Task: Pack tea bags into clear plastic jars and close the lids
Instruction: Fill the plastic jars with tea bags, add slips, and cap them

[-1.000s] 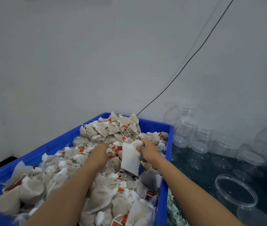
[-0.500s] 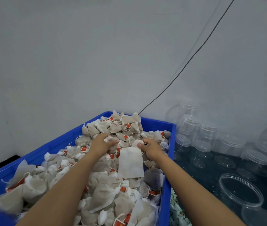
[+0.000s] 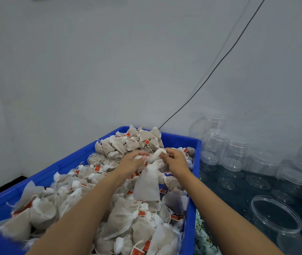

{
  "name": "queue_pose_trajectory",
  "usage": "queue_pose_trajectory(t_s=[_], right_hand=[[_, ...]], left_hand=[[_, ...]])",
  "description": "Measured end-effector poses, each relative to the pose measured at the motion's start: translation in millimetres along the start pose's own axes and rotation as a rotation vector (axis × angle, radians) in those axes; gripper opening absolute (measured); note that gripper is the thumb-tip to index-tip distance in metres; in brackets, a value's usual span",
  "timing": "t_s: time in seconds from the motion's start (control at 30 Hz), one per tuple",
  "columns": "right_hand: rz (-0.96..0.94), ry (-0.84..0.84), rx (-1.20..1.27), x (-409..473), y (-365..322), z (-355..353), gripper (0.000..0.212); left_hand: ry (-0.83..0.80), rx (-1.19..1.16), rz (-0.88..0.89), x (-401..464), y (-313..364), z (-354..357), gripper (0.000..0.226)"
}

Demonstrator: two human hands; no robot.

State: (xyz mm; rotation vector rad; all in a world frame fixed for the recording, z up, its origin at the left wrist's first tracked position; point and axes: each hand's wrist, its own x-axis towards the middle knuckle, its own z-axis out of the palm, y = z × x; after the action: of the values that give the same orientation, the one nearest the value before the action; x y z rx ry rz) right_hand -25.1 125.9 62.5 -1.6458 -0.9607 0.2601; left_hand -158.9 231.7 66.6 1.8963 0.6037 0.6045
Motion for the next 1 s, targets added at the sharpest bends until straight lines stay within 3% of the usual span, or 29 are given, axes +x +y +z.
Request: queue_pose_trajectory(t_s=[0.1, 0.23, 0.37, 0.47, 0.57, 0.67, 0.8, 0.9, 1.0], right_hand=[[-0.034, -0.050, -0.017, 0, -2, 1, 0.020], [0.007, -0.118, -0.070, 5, -5, 1, 0.022], [0.202, -0.029, 0.045, 12, -2, 1, 0.012], [0.404, 0.015, 0.214, 12, -3, 2, 0.026], [0.527, 0.008, 0.375, 9, -9, 5, 0.028], [0.533, -0.142, 0.454, 6, -17, 9, 0.017], [0.401, -0.354, 0.244, 4, -27, 12, 0.018], [0.344, -0.360, 0.200, 4, -27, 8, 0.024], [0.363, -0.307, 0.190, 4, -20, 1, 0.016]], left_hand=[[-0.077, 0.013, 0.056, -1, -1, 5, 0.018], [-0.106, 0.275, 0.028, -1, -4, 12, 0.055], [-0.111, 0.387, 0.053, 1, -5, 13, 0.081], [-0.115, 0.371, 0.076, 1, -7, 12, 0.091], [-0.077, 0.417, 0.167, 0, -8, 16, 0.080], [0.048, 0.501, 0.239, 0, -8, 16, 0.062], [0.094, 0.553, 0.219, -2, -9, 11, 0.039], [0.099, 0.514, 0.178, -1, -8, 10, 0.019], [0.084, 0.506, 0.142, 1, -9, 11, 0.019]])
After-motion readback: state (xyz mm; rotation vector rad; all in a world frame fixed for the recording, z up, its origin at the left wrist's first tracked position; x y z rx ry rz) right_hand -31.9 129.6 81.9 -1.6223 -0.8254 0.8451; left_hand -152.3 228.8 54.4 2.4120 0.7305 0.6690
